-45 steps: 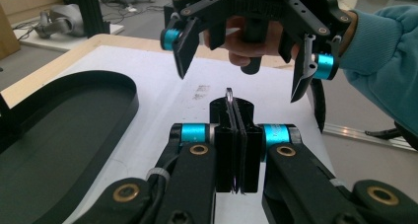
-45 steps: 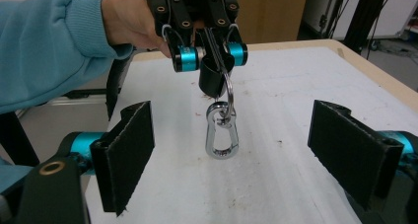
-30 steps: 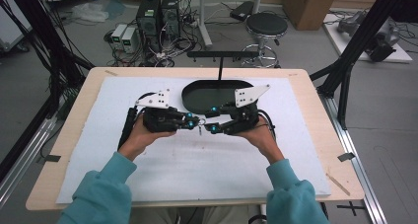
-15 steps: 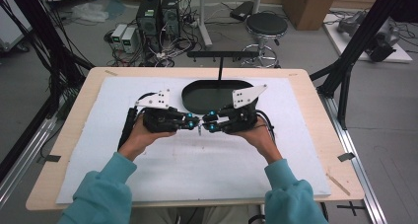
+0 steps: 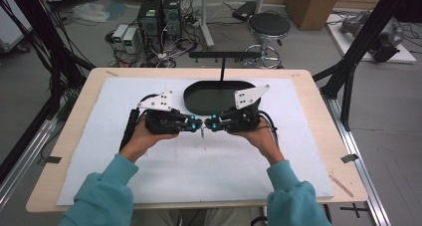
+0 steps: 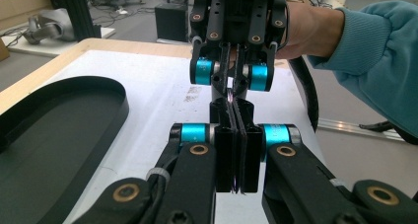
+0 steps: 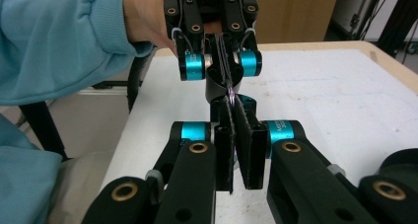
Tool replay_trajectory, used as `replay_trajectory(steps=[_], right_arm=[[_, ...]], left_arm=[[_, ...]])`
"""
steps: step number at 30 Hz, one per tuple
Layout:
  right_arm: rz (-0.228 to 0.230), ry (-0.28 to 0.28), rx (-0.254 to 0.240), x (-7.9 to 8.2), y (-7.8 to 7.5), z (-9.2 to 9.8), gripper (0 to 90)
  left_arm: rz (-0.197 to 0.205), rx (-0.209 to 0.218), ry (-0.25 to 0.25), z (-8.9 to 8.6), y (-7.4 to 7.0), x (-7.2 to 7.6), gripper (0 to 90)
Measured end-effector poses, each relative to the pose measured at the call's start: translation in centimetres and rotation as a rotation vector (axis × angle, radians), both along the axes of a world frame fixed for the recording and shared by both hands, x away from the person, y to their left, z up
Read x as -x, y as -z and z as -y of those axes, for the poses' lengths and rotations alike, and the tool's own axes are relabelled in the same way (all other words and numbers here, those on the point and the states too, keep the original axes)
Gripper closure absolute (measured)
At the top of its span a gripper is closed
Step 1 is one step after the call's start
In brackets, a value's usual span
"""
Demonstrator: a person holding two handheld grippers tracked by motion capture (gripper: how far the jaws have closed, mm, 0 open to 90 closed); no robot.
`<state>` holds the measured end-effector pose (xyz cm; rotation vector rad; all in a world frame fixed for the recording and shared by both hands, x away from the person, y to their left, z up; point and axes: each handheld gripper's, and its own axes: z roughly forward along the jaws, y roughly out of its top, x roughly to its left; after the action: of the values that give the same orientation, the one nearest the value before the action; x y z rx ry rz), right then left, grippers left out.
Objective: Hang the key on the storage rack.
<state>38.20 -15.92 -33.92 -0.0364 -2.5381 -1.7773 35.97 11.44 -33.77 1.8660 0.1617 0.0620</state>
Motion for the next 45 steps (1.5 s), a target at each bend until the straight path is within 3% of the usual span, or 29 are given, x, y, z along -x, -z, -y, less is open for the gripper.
replay_trajectory(steps=[3, 6, 13, 17, 20, 25, 30, 35, 38, 45], right_arm=[[-0.033, 0.000, 0.000, 0.0, 0.0, 0.0, 88.5], [-0.038, -0.007, -0.005, 0.0, 0.0, 0.1, 88.8], [-0.021, 0.006, 0.004, 0.0, -0.1, 0.0, 89.0], [-0.024, 0.012, 0.020, 0.1, -0.1, 0.1, 89.0], [-0.009, 0.025, 0.021, 0.0, -0.2, 0.3, 89.0], [-0.011, 0.055, 0.014, -0.2, -0.4, 1.0, 88.9], [-0.006, 0.099, 0.041, -0.6, -0.7, 1.5, 88.9], [0.002, 0.147, 0.034, -1.3, -1.3, 2.4, 89.0], [-0.023, 0.195, 0.049, -1.7, -1.9, 3.0, 88.9], [-0.017, 0.278, 0.055, -3.1, -3.5, 4.7, 88.9]], left_arm=[[0.001, 0.005, 0.007, 0.0, 0.0, 0.0, 87.9], [-0.008, 0.014, 0.005, 0.0, 0.1, -0.1, 86.5], [0.014, 0.010, 0.001, 0.2, 0.2, 0.0, 67.7], [0.034, 0.021, -0.058, 0.3, 0.2, 0.1, 44.4], [0.032, 0.035, -0.119, 0.0, 0.3, 0.0, 20.5], [0.052, 0.064, -0.186, -1.3, 0.6, 0.1, 2.8], [0.076, 0.072, -0.252, -2.9, 0.9, 0.5, 1.7], [0.120, 0.089, -0.310, -5.0, 1.6, 1.3, 1.7], [0.128, 0.098, -0.350, -6.4, 2.2, 1.9, 1.7], [0.131, 0.141, -0.431, -10.3, 3.8, 3.3, 1.7]])
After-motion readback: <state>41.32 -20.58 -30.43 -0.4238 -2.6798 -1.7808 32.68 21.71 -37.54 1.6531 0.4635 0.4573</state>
